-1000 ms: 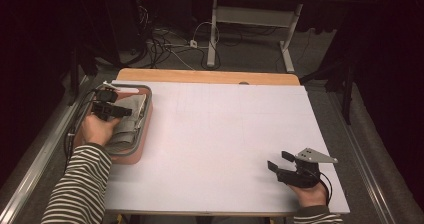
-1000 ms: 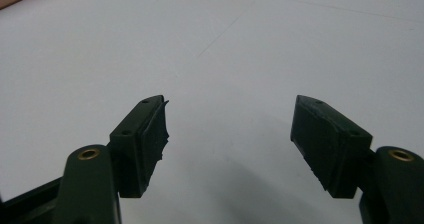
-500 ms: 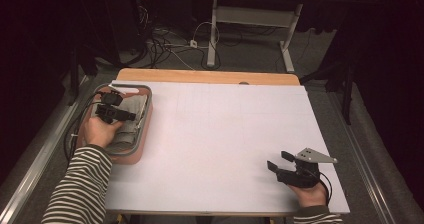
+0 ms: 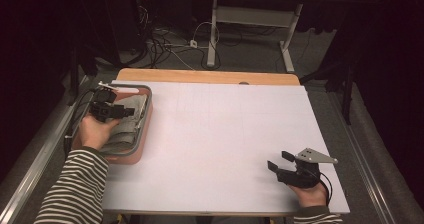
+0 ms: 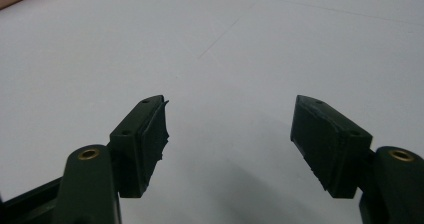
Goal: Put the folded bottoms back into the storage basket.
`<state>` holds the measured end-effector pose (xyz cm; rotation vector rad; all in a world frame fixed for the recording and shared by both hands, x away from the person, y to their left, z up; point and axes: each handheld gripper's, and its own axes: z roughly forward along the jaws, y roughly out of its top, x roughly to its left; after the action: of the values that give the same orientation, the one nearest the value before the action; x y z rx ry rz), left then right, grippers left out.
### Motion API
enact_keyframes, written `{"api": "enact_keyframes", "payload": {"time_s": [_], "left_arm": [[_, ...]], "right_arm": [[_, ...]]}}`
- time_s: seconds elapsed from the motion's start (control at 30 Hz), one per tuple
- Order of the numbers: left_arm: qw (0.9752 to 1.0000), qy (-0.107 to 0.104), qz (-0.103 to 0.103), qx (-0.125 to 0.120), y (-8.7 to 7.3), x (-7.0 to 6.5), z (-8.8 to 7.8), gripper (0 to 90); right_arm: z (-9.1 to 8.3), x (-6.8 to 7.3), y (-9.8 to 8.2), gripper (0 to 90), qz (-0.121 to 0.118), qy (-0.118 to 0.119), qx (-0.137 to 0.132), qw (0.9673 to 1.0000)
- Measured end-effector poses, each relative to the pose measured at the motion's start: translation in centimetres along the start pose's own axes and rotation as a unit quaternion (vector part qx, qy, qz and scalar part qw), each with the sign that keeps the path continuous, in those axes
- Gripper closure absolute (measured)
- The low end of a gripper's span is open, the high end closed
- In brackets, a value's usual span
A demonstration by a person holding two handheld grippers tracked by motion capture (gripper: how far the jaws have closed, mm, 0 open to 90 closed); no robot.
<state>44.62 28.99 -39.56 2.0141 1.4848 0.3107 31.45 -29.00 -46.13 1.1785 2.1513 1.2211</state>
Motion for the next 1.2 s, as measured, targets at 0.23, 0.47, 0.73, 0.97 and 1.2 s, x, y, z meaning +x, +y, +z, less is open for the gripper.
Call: {"api": "enact_keyframes", "payload": {"time_s": [0.23, 0.47, 0.73, 0.97, 1.2], "left_arm": [[0.9999, -0.002, 0.002, -0.013, -0.2, 0.1, -1.3, 46.2], [0.9998, 0.000, 0.000, -0.020, -0.4, 0.0, -2.1, 46.2], [0.9997, -0.005, 0.003, -0.025, -0.6, -0.2, -2.6, 45.3], [0.9996, -0.007, 0.011, -0.027, -0.9, -0.5, -3.3, 42.1], [0.9994, -0.020, 0.009, -0.028, -1.2, -0.7, -3.5, 38.4]], "right_arm": [[0.0, 0.0, 0.0, 31.1, 0.001, 0.000, 0.000, 1.0000], [0.0, 0.0, 0.0, 31.1, 0.001, 0.000, 0.000, 1.0000], [0.0, 0.0, 0.0, 31.1, 0.001, 0.001, 0.000, 1.0000], [0.0, 0.0, 0.0, 31.1, 0.001, 0.001, 0.000, 1.0000], [0.0, 0.0, 0.0, 31.0, 0.001, 0.001, 0.000, 1.0000]]}}
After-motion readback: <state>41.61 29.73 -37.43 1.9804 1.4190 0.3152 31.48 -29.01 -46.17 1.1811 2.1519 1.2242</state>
